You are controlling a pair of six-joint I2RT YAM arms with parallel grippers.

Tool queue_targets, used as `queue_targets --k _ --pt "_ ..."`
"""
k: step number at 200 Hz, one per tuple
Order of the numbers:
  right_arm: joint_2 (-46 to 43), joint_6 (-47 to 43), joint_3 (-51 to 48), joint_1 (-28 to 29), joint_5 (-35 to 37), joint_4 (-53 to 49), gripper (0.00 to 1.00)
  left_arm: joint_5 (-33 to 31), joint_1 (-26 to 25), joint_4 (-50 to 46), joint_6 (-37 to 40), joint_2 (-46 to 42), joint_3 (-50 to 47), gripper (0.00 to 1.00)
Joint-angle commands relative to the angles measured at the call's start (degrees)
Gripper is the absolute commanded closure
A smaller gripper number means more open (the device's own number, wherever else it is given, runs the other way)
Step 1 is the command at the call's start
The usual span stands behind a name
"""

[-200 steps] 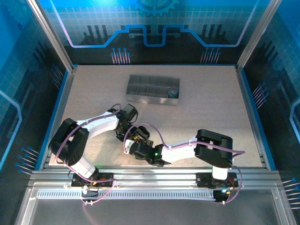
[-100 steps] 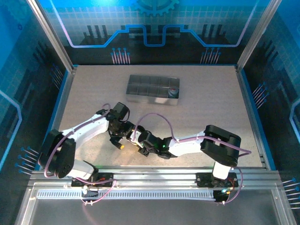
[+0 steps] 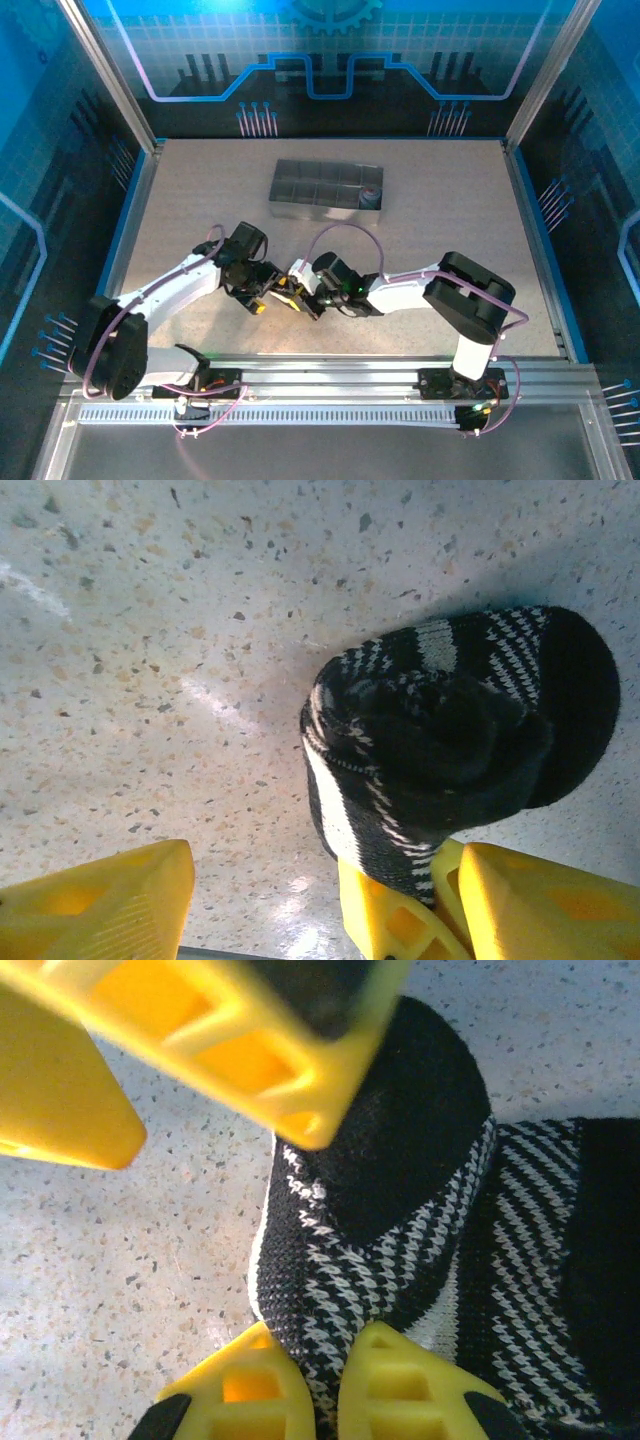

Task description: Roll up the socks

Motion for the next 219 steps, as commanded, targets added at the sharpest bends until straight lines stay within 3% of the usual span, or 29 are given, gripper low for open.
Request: queue_targets --k 1,56,107,123,129,148,158,185,219 --pt "8.41 2.12 -4.18 -2.69 -5.0 -19.72 1.0 2.0 -0.05 4.01 1.12 2.42 -1.15 0.31" --pt "12.45 3.04 -0.2 -7.58 -11.59 -24.34 1.0 -0.11 -2.08 7.61 2.34 10.87 0.68 0.3" --pt "8.07 0.56 0.78 -9.15 -11.51 -22.52 1.0 -5.81 -2.28 2.65 3.82 17.63 -2.13 0.67" --pt "-0.11 -3.63 -2.26 -6.86 -6.29 -16.92 0.88 -6.71 -2.17 0.54 4.09 18.64 -2.75 0.93" --pt "-3.66 -5.55 -3.9 -5.45 -2.54 -14.65 0.8 -6.37 -2.16 -0.18 4.1 19.02 -2.78 0.98" --pt "-15.35 -13.6 -9.54 0.85 11.92 -6.14 0.48 -4.37 -2.12 -2.87 3.87 19.55 -1.86 1.0" --pt "-19.07 -18.31 -11.35 4.19 19.61 -3.1 0.38 -3.75 -2.11 -5.2 3.65 19.51 -0.59 1.0" --pt "-19.61 -25.66 -7.86 8.99 29.58 -7.19 0.35 -2.85 -1.82 -9.35 3.44 19.4 3.27 1.0" --pt "-13.41 -30.48 -4.15 13.49 32.62 -5.45 0.33 -0.63 -1.45 -10.05 3.7 22.15 6.2 1.0"
